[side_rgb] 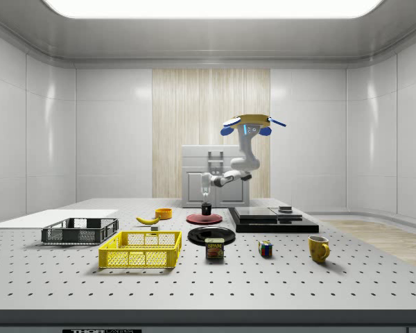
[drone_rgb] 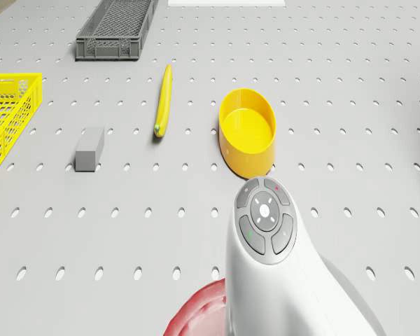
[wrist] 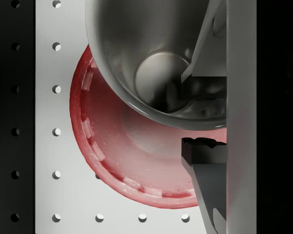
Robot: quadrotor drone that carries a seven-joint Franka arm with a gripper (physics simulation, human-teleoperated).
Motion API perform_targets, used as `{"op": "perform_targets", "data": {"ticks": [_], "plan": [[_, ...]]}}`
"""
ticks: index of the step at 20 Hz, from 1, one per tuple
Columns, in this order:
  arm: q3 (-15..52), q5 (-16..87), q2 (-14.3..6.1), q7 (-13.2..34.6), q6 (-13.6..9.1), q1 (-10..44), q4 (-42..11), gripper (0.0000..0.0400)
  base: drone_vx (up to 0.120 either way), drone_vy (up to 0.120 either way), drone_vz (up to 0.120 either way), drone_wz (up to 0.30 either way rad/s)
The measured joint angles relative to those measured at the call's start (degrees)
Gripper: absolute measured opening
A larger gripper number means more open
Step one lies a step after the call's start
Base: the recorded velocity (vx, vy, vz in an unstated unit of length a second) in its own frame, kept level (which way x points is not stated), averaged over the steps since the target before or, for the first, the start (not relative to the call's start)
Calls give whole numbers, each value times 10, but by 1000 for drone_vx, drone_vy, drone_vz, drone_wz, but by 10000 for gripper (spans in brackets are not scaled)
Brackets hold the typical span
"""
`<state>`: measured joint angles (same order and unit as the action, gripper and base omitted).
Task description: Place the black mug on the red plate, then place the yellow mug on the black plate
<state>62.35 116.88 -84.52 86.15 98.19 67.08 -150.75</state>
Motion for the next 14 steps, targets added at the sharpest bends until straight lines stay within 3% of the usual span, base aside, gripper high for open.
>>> {"op": "perform_targets", "data": {"ticks": [11, 14], "plan": [[-17, 11, -1, -26, 19, -9, 23, 110, 0, 0, 0, 0], [-19, 13, -1, -27, 21, -9, 25, 251, 0, 0, 0, 0]]}}
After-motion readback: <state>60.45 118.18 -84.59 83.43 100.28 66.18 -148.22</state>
